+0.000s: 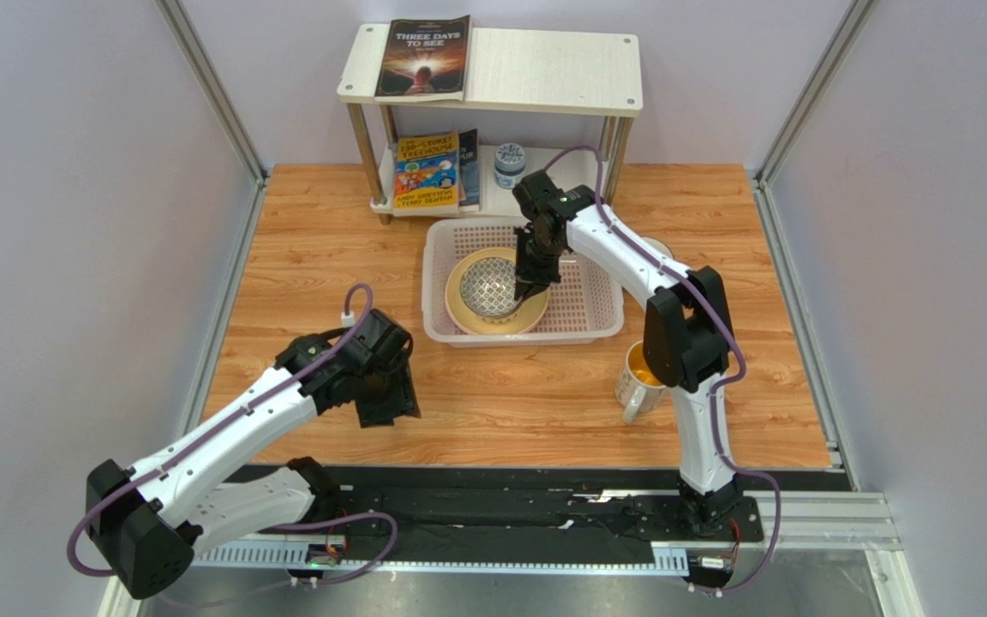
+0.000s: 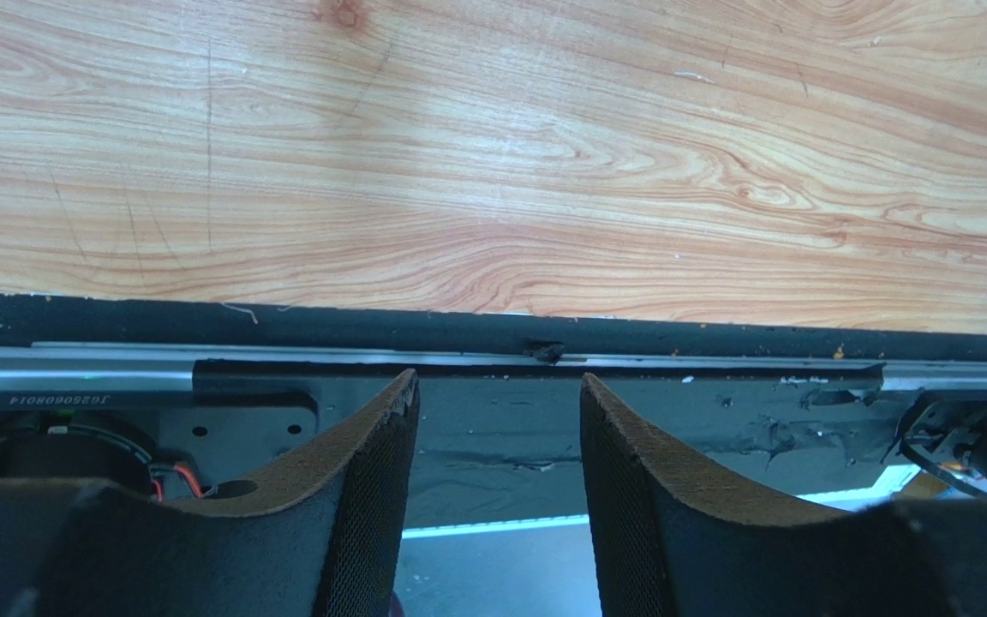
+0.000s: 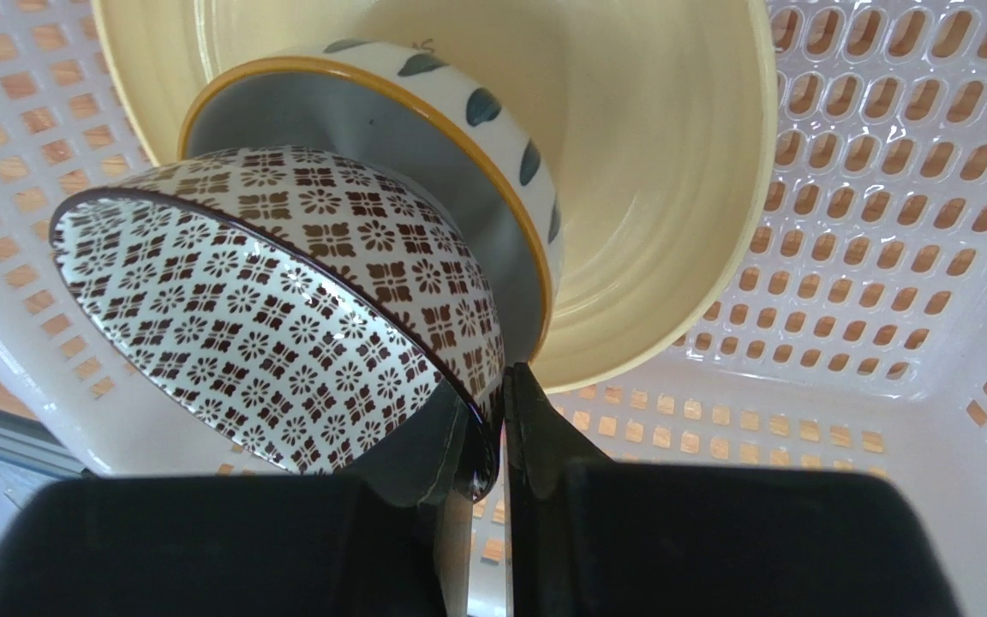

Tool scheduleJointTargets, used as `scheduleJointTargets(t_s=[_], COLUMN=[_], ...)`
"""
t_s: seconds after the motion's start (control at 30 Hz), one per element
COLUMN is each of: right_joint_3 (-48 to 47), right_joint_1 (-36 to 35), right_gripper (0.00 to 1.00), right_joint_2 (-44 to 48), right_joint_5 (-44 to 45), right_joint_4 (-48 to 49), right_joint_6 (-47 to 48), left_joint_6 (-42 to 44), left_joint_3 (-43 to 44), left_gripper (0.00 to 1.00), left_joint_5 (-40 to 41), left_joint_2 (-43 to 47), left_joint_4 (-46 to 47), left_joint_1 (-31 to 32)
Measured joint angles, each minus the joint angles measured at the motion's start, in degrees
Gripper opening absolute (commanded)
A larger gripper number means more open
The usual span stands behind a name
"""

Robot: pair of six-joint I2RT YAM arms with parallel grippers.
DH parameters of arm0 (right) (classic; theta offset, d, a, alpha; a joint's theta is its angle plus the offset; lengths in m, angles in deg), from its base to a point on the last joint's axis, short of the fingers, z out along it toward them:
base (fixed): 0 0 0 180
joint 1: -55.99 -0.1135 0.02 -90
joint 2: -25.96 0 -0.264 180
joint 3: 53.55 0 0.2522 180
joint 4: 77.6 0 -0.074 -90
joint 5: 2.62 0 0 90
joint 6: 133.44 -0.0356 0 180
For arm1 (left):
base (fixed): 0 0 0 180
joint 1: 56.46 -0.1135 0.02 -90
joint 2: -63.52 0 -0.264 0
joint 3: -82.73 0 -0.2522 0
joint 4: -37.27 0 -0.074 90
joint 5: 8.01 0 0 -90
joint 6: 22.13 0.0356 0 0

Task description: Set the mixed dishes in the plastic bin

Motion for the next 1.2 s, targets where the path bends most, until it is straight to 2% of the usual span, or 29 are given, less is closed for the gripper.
scheduleJointTargets(t_s=[0.03,0.1,0.13,0.2,0.33,0.5,0.67,0.77,0.9,1.0,1.07,1.2], right_joint_3=[0.11,0.37,0.59,0.72,3.06,4.44,4.59,4.55,5.2,7.45,8.2,8.35], right_joint_1=[0.09,0.26,0.33,0.37,0.44,0.92,3.85,9.81,21.68,31.47,34.84,35.69], right_gripper=[0.24,0.31,0.39,0.42,0.59,0.6,0.63,0.65,0.65,0.66,0.66,0.66], right_joint_2=[-0.33,-0.66,-0.66,-0.59,0.46,5.38,16.09,22.99,28.24,27.74,24.87,16.68], right_joint_5=[0.0,0.0,-0.09,-0.04,0.09,0.42,0.5,0.63,0.83,0.09,0.24,0.59], right_joint_4=[0.02,0.02,0.04,0.2,1.62,1.49,1.49,1.33,1.44,1.2,0.42,-0.39], right_joint_6=[0.0,0.0,0.04,-0.17,-0.24,-0.28,-0.24,0.11,1.33,2.45,2.95,4.09], left_joint_6=[0.0,0.0,0.02,0.02,0.02,0.2,0.48,0.85,1.07,1.25,1.31,1.33], left_joint_3=[0.0,0.0,0.0,0.0,-0.04,-0.2,-0.2,-0.2,-0.2,-0.2,-0.2,-0.2], left_gripper=[0.54,0.54,0.54,0.54,0.54,0.54,0.54,0.54,0.54,0.54,0.54,0.54], left_joint_5=[0.0,-0.07,-0.09,-0.09,-0.09,-0.17,-0.35,-0.39,-0.44,-0.68,-0.76,-0.76], left_joint_2=[0.0,0.0,0.0,0.0,0.0,-0.28,-1.27,-1.46,-1.49,-1.6,-1.81,-1.81], left_joint_4=[0.0,0.02,0.02,0.02,0.09,0.46,1.18,1.38,1.57,1.92,2.03,1.9], left_joint_1=[0.0,0.0,0.0,0.0,0.0,0.0,0.0,0.0,0.0,0.0,0.0,0.0])
